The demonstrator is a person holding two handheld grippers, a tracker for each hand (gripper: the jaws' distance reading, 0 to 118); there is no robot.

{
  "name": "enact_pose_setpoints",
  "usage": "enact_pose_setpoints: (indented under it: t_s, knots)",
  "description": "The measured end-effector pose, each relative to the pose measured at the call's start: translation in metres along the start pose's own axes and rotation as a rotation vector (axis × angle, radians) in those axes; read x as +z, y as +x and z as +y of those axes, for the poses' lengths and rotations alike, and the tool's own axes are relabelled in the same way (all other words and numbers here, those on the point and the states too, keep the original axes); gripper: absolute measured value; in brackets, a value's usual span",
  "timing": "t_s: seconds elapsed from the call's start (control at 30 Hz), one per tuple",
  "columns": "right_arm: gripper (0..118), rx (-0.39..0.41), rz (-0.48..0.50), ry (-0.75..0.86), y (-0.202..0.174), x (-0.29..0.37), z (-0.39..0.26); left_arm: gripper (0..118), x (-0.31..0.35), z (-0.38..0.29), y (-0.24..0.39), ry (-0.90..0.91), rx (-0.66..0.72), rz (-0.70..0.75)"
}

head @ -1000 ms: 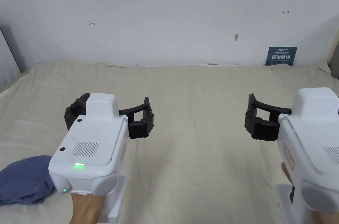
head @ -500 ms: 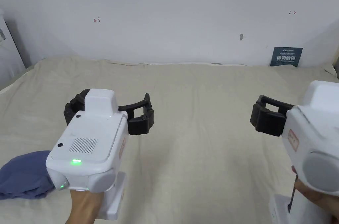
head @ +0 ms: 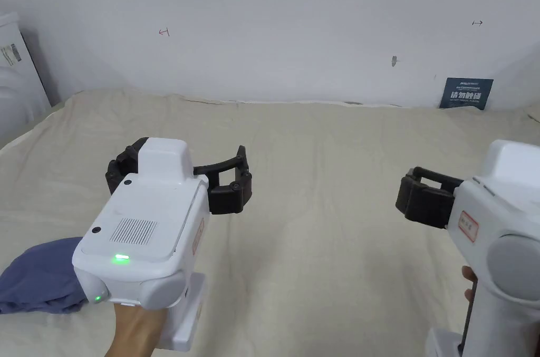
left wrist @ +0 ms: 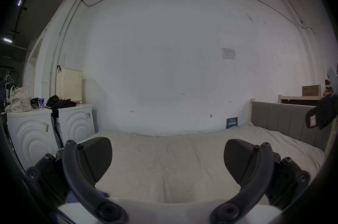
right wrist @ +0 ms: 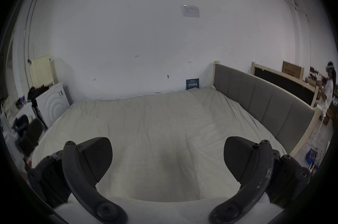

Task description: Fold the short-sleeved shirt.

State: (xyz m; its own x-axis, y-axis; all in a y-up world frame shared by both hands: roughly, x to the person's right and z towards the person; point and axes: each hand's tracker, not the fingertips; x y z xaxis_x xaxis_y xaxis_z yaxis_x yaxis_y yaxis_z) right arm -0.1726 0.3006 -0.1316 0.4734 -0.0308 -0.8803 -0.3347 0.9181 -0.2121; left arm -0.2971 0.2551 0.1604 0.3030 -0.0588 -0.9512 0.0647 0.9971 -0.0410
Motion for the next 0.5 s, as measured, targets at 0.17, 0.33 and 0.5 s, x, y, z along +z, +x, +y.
enact_pose_setpoints:
  t_s: [0.17, 0.33, 0.5]
  knots:
    - [118, -0.012, 0.028, -0.027, 0.0047, -0.011, -0.0068, 118, 0.0013, 0.002, -0.0003, 0.009, -0.003, 0.003]
    - [118, -0.023, 0.022, -0.012, 0.0064, -0.011, -0.0064, 118, 0.0, -0.0009, -0.0021, 0.006, -0.001, 0.008]
    - [118, -0.037, -0.014, -0.009, 0.0047, -0.0127, -0.0039, 118, 0.0005, -0.0017, -0.0023, 0.003, 0.005, 0.009]
